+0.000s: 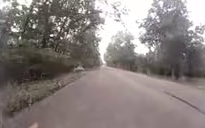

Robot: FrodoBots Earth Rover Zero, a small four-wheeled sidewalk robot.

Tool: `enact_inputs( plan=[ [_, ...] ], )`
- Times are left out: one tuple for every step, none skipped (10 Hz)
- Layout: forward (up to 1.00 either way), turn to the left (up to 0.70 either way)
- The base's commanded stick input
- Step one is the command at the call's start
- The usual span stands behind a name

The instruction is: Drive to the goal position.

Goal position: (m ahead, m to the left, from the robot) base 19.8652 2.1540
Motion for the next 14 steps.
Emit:
enact_inputs(
  plan=[
    [0.70, 0.02],
    [0.70, 0.00],
    [0.70, 0.00],
    [0.70, 0.00],
    [0.70, 0.00],
    [0.70, 0.00],
    [0.70, 0.00],
    [0.70, 0.00],
    [0.70, 0.00],
    [0.70, 0.00],
    [0.70, -0.04],
    [0.70, -0.23],
    [0.70, -0.34],
    [0.70, -0.21]
  ],
)
